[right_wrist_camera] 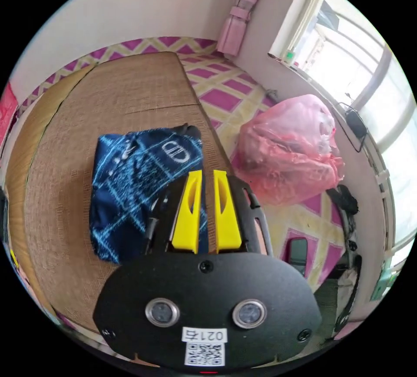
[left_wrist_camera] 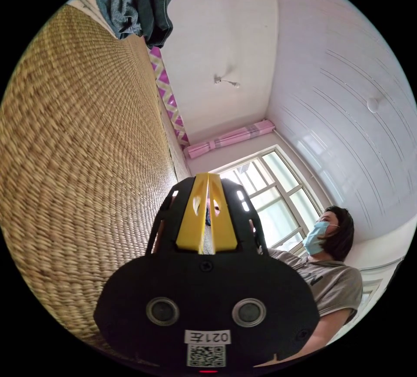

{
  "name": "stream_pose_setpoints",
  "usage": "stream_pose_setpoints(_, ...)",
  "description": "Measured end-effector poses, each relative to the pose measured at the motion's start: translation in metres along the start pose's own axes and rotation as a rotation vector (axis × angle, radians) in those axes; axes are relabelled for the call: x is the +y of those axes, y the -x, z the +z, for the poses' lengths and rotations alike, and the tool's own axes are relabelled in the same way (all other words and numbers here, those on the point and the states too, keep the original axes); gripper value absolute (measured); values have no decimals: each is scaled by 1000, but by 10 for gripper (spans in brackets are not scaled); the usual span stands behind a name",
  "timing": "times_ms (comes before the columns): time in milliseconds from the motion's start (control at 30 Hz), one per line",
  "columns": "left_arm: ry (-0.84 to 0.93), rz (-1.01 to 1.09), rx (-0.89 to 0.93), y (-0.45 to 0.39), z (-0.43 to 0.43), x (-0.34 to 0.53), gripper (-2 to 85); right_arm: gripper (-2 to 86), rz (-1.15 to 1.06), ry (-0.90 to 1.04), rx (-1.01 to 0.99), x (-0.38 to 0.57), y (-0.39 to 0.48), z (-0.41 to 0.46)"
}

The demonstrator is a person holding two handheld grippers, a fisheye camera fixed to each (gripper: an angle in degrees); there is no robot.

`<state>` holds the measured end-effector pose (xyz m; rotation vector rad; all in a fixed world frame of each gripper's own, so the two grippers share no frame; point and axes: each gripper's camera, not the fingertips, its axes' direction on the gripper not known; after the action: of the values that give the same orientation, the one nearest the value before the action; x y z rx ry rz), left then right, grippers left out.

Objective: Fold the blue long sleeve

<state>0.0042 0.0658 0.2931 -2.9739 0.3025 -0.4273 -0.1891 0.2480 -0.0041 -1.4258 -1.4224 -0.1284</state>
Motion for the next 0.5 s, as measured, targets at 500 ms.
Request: stream_pose_setpoints(500,29,-44,15,25,-2,-19,50,-9,-396,-149,-691,279,243,-82)
